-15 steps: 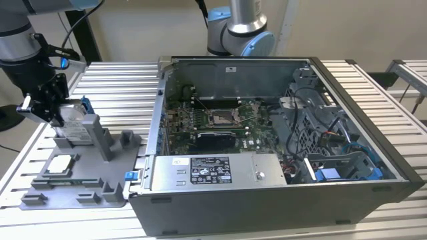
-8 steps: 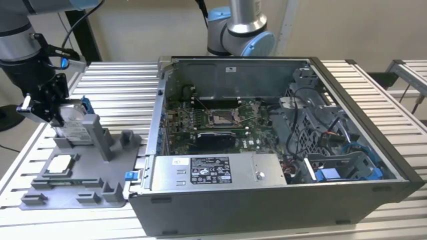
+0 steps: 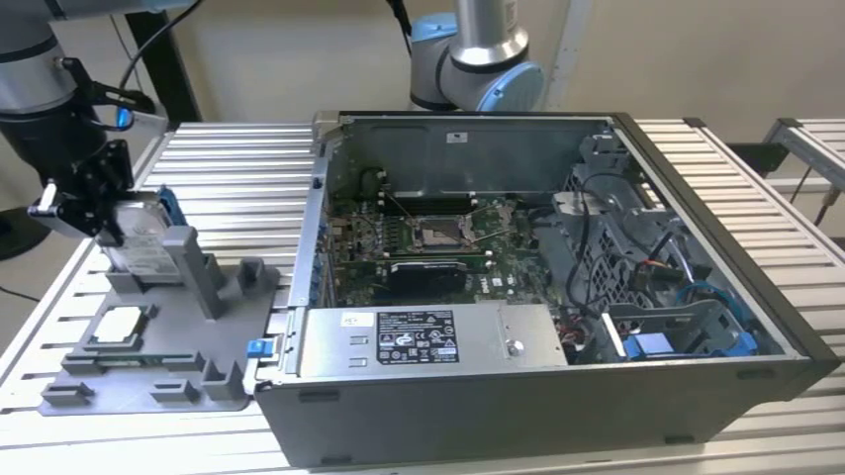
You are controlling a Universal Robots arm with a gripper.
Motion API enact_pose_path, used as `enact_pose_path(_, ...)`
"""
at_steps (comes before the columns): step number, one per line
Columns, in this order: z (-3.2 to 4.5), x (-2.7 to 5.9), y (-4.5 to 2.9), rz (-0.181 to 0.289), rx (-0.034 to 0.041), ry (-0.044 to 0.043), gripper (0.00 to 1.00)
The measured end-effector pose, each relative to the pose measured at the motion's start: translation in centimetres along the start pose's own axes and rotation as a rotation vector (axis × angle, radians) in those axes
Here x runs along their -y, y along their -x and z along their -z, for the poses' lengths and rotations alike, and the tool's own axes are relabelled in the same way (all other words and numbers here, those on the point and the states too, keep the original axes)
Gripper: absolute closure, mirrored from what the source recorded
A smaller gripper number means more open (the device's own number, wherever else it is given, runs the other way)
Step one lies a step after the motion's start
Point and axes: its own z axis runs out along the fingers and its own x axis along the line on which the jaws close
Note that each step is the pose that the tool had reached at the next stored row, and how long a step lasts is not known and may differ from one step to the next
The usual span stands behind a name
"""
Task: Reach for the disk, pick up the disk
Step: 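Pick up the disk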
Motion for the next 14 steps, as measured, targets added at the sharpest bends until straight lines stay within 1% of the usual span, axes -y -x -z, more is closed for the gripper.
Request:
enact_pose_path(6,0.90,-0.01,0.00,0.000,0.0000,0.0000,1.00)
enact_pose_path(14,1.84,-0.02,0.00,0.000,0.0000,-0.0001,1.00)
